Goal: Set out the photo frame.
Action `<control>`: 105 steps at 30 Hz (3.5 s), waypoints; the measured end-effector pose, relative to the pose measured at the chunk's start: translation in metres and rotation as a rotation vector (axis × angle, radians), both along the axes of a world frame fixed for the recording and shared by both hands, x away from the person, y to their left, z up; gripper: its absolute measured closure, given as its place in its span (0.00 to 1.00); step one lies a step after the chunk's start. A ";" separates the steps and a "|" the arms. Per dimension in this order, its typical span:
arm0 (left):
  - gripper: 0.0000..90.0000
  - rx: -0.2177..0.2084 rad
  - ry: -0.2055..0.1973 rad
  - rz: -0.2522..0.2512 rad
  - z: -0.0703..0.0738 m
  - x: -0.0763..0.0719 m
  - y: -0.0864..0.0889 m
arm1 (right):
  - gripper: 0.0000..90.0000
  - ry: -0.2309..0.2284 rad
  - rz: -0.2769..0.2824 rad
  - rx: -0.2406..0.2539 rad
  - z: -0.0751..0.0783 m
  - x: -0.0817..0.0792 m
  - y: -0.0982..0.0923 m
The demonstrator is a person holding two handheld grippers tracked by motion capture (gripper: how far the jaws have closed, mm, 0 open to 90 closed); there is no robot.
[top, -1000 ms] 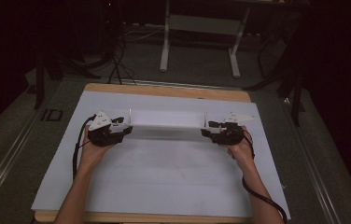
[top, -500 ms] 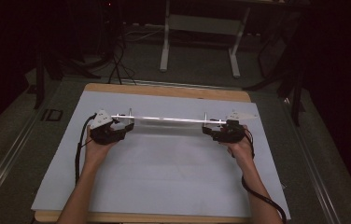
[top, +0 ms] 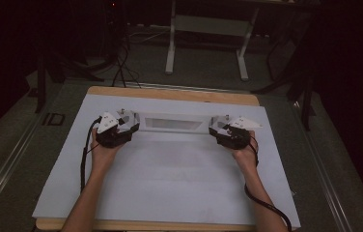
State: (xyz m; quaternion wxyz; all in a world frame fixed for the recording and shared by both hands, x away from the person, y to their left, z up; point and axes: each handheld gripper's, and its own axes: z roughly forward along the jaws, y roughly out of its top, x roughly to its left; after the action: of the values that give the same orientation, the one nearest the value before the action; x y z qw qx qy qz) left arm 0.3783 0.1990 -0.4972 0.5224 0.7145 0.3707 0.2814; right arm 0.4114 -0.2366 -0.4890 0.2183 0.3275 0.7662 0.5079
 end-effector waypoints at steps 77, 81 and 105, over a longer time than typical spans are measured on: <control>0.50 0.035 0.024 0.122 0.018 0.011 -0.021 | 0.52 -0.075 -0.134 -0.119 0.014 0.000 0.014; 0.50 0.024 0.042 0.120 0.020 0.010 -0.022 | 0.52 -0.067 -0.132 -0.107 0.017 -0.002 0.012; 0.52 -0.020 0.179 0.110 0.032 -0.003 -0.020 | 0.53 0.040 -0.107 -0.046 0.023 -0.017 0.004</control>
State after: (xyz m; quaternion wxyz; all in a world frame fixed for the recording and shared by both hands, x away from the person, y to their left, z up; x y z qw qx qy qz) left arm 0.3752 0.1785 -0.4654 0.4782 0.7101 0.4573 0.2407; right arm 0.3943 -0.2330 -0.4659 0.2375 0.3731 0.7632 0.4711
